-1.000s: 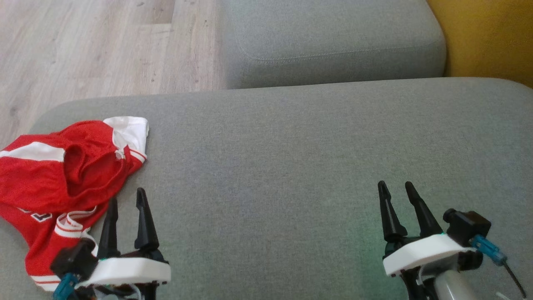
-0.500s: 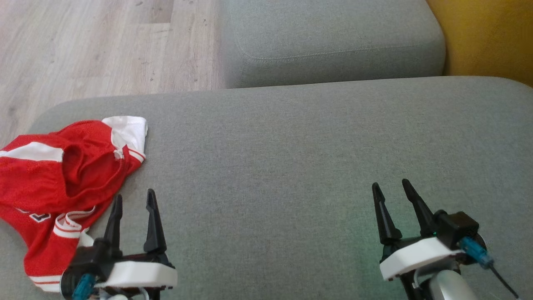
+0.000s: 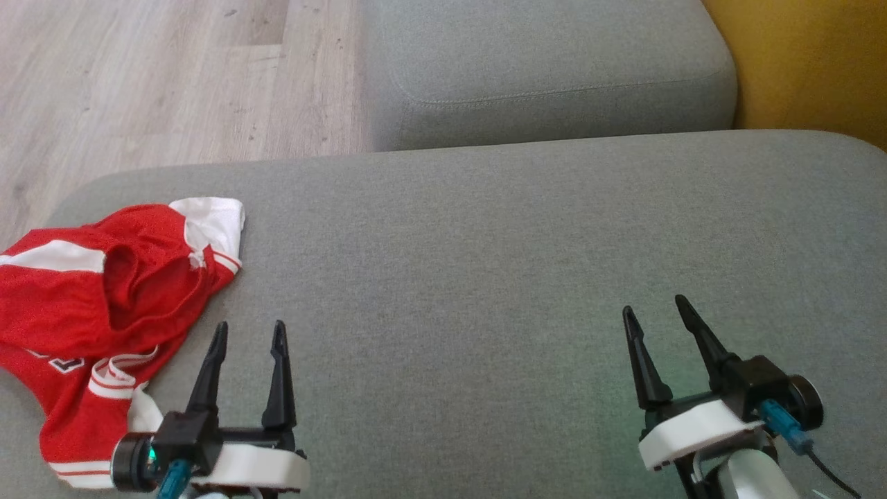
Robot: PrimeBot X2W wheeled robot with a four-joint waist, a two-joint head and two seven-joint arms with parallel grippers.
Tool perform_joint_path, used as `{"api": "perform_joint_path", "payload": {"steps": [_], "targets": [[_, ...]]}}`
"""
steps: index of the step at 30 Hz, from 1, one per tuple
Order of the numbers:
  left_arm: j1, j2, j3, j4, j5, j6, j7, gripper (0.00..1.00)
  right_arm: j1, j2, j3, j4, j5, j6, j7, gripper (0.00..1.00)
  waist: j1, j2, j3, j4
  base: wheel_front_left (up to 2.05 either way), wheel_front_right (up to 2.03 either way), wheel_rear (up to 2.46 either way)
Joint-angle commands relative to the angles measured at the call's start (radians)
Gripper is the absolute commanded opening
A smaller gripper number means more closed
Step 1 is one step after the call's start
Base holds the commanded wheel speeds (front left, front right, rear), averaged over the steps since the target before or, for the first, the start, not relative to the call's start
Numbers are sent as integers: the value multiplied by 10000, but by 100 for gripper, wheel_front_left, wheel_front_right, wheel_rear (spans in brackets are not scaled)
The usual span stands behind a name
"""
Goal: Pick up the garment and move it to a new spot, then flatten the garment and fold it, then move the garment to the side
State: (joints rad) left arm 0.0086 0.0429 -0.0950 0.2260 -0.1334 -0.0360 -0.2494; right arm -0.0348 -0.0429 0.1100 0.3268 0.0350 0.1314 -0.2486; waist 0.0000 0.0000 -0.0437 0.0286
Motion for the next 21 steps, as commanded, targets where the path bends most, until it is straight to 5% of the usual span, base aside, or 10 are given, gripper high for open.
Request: {"api": "perform_joint_path", "payload": {"steps": [1, 21], "targets": [[-262, 74, 242, -245, 172, -27, -124, 100, -466, -74, 187, -284, -206, -7, -132, 100, 0, 0, -8, -5, 0, 0, 0], [-299, 74, 384, 248, 322, 93, -124, 100, -381, -74, -23, -197, -110, -7, -132, 100, 0, 0, -87, -62, 0, 0, 0]]}}
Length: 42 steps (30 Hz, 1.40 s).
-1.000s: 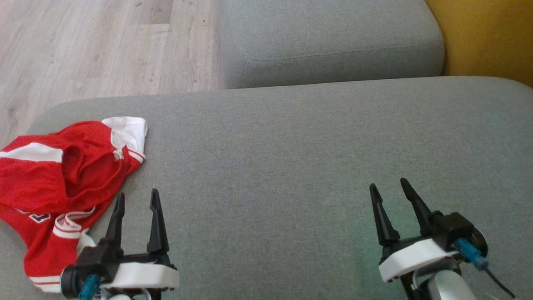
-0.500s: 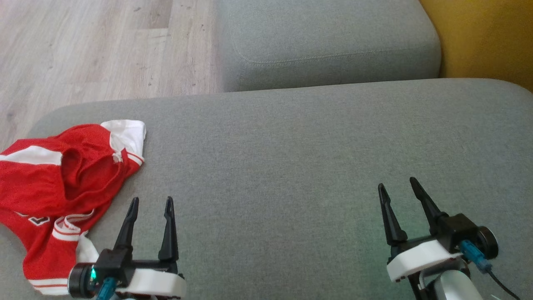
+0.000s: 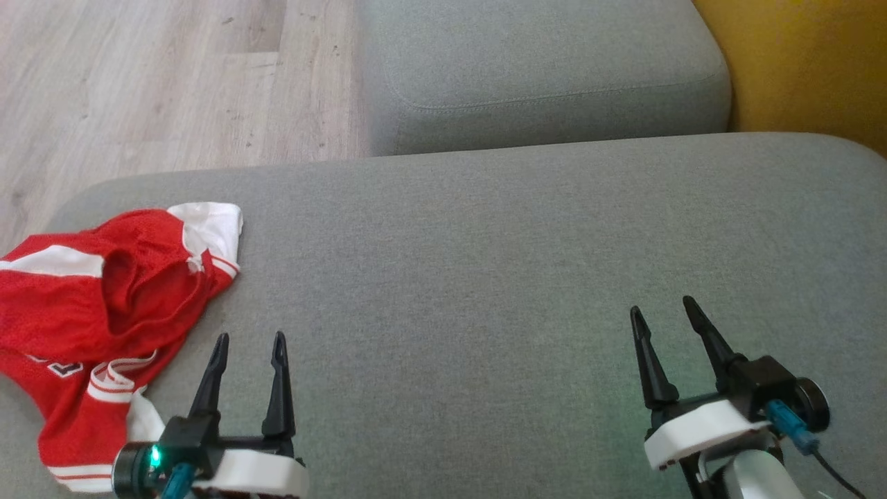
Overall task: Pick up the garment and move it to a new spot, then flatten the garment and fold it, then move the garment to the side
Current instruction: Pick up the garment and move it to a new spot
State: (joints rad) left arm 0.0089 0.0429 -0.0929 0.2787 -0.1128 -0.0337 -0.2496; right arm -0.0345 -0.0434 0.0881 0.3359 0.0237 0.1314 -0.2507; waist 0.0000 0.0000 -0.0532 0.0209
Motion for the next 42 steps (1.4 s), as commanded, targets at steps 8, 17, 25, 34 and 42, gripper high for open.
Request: {"api": "perform_joint_path", "payload": {"steps": [8, 17, 25, 34, 42], "targets": [[-424, 74, 292, -143, 83, 309, -122, 100, -410, -68, 133, -304, -137, -7, -111, 100, 0, 0, 185, 619, 0, 0, 0], [-519, 74, 314, -136, -136, 303, -122, 100, -398, -68, 438, -381, -29, -7, -111, 100, 0, 0, 266, 2304, 0, 0, 0], [-450, 74, 631, -335, -391, 274, -122, 100, -498, -68, 418, -381, -80, -7, -111, 100, 0, 0, 451, 4384, 0, 0, 0], [-191, 74, 1493, -1025, -657, 428, -122, 100, -930, -68, 885, -197, -288, -7, -111, 100, 0, 0, 950, 5080, 0, 0, 0], [-1306, 142, 1721, -1673, 151, -125, -122, 100, -1114, -68, 435, -401, -1081, -7, -111, 100, 0, 0, 1865, 5059, 0, 0, 0]]}}
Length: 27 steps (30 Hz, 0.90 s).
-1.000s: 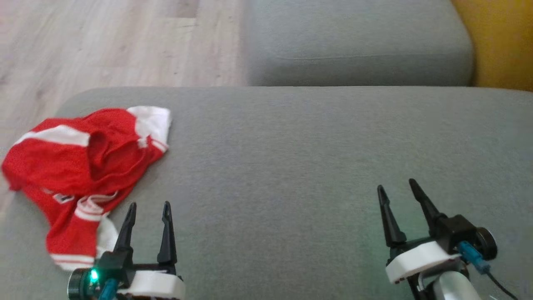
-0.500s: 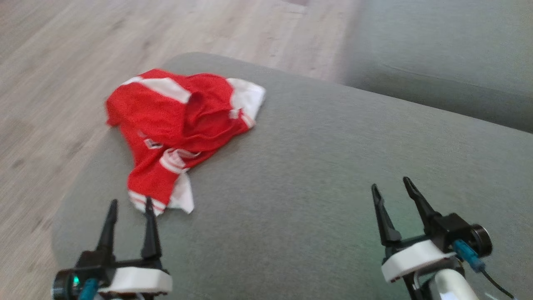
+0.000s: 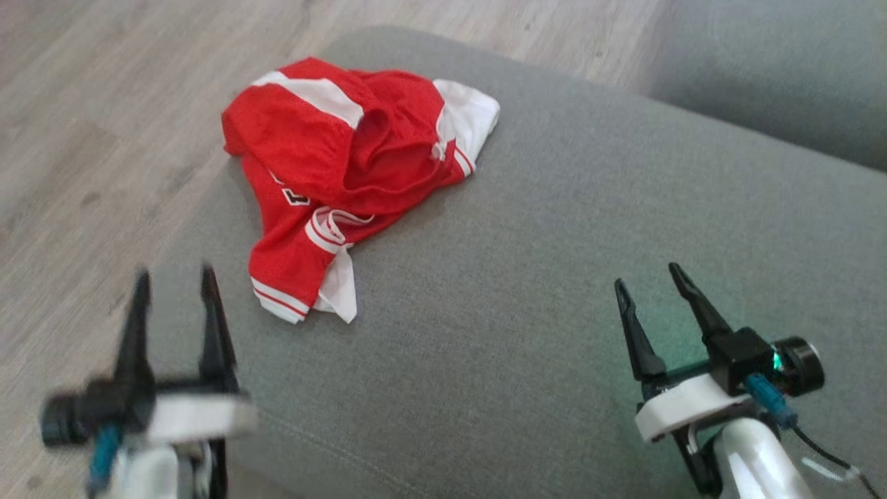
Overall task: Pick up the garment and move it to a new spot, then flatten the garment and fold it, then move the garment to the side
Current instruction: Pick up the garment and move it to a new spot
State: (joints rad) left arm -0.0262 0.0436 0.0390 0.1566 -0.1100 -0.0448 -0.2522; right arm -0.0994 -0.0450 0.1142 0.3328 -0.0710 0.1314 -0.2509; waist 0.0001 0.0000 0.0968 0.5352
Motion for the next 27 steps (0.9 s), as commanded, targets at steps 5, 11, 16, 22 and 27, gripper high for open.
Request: {"api": "perform_joint_path", "payload": {"steps": [5, 11, 16, 22, 27], "targets": [[-3223, 433, 760, 197, 419, -115, -95, 100, -804, -154, -153, -483, -911, -7, -109, 100, -1, 0, 1327, -327, 0, 0, 0], [-6238, 839, 243, 3053, 420, -583, -95, 100, -1104, -933, -144, -586, -1319, -7, -109, 100, -1, 0, 2249, -557, 0, 0, 0], [-8058, 1147, -442, 5758, 394, -788, -74, 100, -1661, -1437, -60, -791, -1396, -7, -109, 100, -1, 0, 3028, -955, 0, 0, 0], [-8896, 1189, -909, 7723, 98, -846, -76, 100, -1810, -1623, 106, -802, -1410, -7, -109, 100, -1, 0, 3529, -1275, 0, 0, 0], [-9242, 1182, -1290, 8815, -298, -855, -90, 100, -1900, -1739, 40, -868, -1419, -7, -109, 100, -1, 0, 3947, -1474, 0, 0, 0]]}}
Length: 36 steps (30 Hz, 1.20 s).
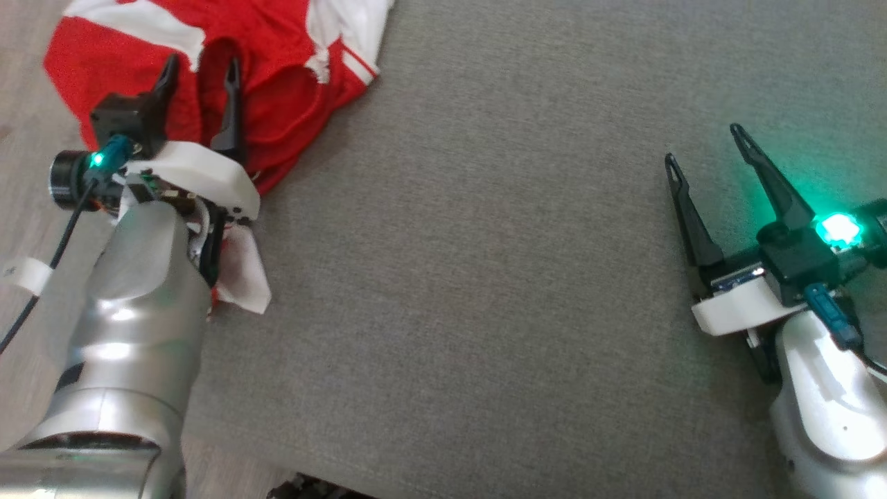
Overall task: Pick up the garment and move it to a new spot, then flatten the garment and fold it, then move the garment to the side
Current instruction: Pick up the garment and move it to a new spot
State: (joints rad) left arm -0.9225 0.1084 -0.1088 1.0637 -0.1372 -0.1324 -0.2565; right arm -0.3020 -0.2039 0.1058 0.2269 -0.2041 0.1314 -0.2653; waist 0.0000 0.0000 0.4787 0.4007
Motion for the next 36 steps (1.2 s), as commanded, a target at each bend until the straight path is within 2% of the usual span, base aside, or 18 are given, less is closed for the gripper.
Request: {"api": "perform_joint_path", "payload": {"steps": [1, 2, 3, 4, 10, 16, 21, 27, 34, 36], "targets": [[-303, 612, 158, -139, -58, 21, -48, 100, 87, -142, 118, 179, -84, -7, 35, 100, 0, 0, 183, -182, 0, 0, 0], [-313, 698, 146, -69, -66, 20, -49, 100, 45, -124, 116, 167, -80, -7, 35, 100, 0, 0, 224, -240, 0, 0, 0], [-314, 776, 170, -73, -77, 21, -50, 72, 7, -99, 113, 156, -75, -7, 35, 100, 0, 0, 251, -291, 0, 0, 0], [-261, 939, 241, -378, -12, 206, -50, 0, -64, -30, 125, 149, -76, -7, 35, 100, 0, 0, 269, -394, 0, 0, 0], [-5, 1401, 417, -2155, 284, 497, -51, 0, -218, 388, 131, 230, 8, -7, 35, 100, 0, 0, -45, -798, 0, 0, 0], [-32, 1823, 507, -4565, 546, 365, -52, 0, -121, 1045, 62, 344, 260, -7, 35, 100, 0, 0, -1036, -1491, 0, 0, 0], [-276, 2030, 194, -6340, 673, 184, -52, 0, 141, 1418, 64, 451, 591, -7, 35, 100, 0, 0, -2155, -2426, 0, 0, 0], [-808, 2141, -604, -6968, 213, 42, -52, 0, 556, 1530, 297, 412, 1401, -7, 35, 100, 0, 0, -3259, -4001, 0, 0, 0], [-1938, 1773, -1700, -6994, -303, 21, 278, 0, 856, 1534, 504, 318, 2137, -7, 35, 100, 0, 0, -3649, -5726, 0, 0, 0], [-2079, 1721, -1842, -6943, -344, 21, 308, 0, 888, 1535, 516, 309, 2210, -7, 35, 100, 0, 0, -3665, -5939, 0, 0, 0]]}}
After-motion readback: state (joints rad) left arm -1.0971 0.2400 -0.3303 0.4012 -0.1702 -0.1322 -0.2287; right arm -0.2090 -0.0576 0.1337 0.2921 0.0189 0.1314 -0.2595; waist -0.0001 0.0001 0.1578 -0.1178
